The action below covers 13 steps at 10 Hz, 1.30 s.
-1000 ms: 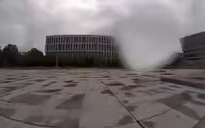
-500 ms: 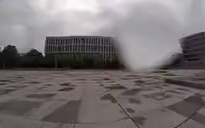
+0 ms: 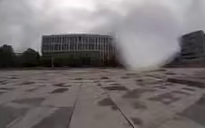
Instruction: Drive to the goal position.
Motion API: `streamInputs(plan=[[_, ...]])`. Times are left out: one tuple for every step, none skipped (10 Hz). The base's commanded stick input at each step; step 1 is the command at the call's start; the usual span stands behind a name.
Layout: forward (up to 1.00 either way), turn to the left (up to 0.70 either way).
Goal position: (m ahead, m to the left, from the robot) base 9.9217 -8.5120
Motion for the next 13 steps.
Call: streamInputs(plan=[[0.7,0.0],[0.7,0.0],[0.7,0.0],[0.7,0.0],[0.7,0.0],[0.7,0.0],[0.7,0.0],[0.7,0.0],[0.7,0.0],[0.7,0.0],[0.7,0.0],[0.7,0.0],[0.7,0.0]])
